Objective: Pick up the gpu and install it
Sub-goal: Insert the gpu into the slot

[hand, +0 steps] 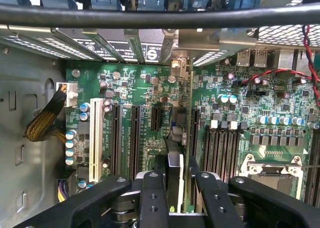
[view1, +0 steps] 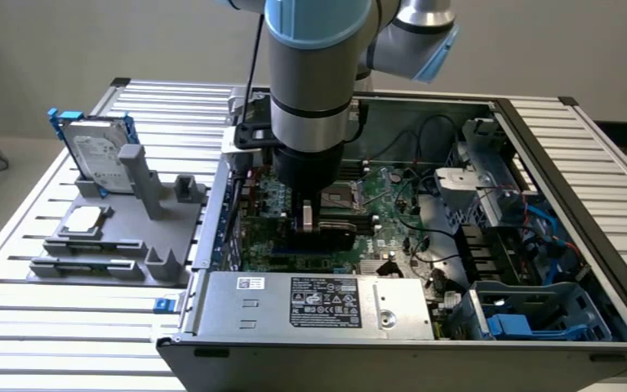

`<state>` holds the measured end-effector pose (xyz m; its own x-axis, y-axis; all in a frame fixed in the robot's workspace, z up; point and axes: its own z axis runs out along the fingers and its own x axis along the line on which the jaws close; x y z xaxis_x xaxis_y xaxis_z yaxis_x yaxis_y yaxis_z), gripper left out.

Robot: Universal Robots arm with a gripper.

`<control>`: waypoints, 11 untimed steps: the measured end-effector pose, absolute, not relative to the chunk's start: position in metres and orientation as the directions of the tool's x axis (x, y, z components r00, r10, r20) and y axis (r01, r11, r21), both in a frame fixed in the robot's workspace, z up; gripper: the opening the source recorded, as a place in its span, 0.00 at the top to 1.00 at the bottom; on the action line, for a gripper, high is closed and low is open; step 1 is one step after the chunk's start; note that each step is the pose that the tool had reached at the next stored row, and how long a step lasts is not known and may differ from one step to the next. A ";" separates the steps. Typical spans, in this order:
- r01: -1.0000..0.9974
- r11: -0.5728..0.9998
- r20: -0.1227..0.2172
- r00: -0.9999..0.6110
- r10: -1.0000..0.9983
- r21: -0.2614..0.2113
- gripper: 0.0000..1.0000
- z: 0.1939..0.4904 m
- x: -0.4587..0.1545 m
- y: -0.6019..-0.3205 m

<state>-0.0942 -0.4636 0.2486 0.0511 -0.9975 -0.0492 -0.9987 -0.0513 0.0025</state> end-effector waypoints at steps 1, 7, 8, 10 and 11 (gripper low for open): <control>-0.999 -0.052 -0.051 0.051 -0.997 0.002 0.73 0.249 -0.094 -0.464; -0.999 -0.052 -0.056 0.052 -0.997 0.002 0.73 0.250 -0.095 -0.463; -0.999 -0.052 -0.056 0.052 -0.997 0.002 0.73 0.250 -0.095 -0.463; -0.999 -0.052 -0.056 0.052 -0.997 0.002 0.73 0.251 -0.095 -0.463; -0.999 -0.052 -0.056 0.052 -0.997 0.002 0.73 0.252 -0.095 -0.463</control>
<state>-0.0950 -0.4634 0.2518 0.0520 -0.9971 -0.0564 -0.9986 -0.0522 0.0022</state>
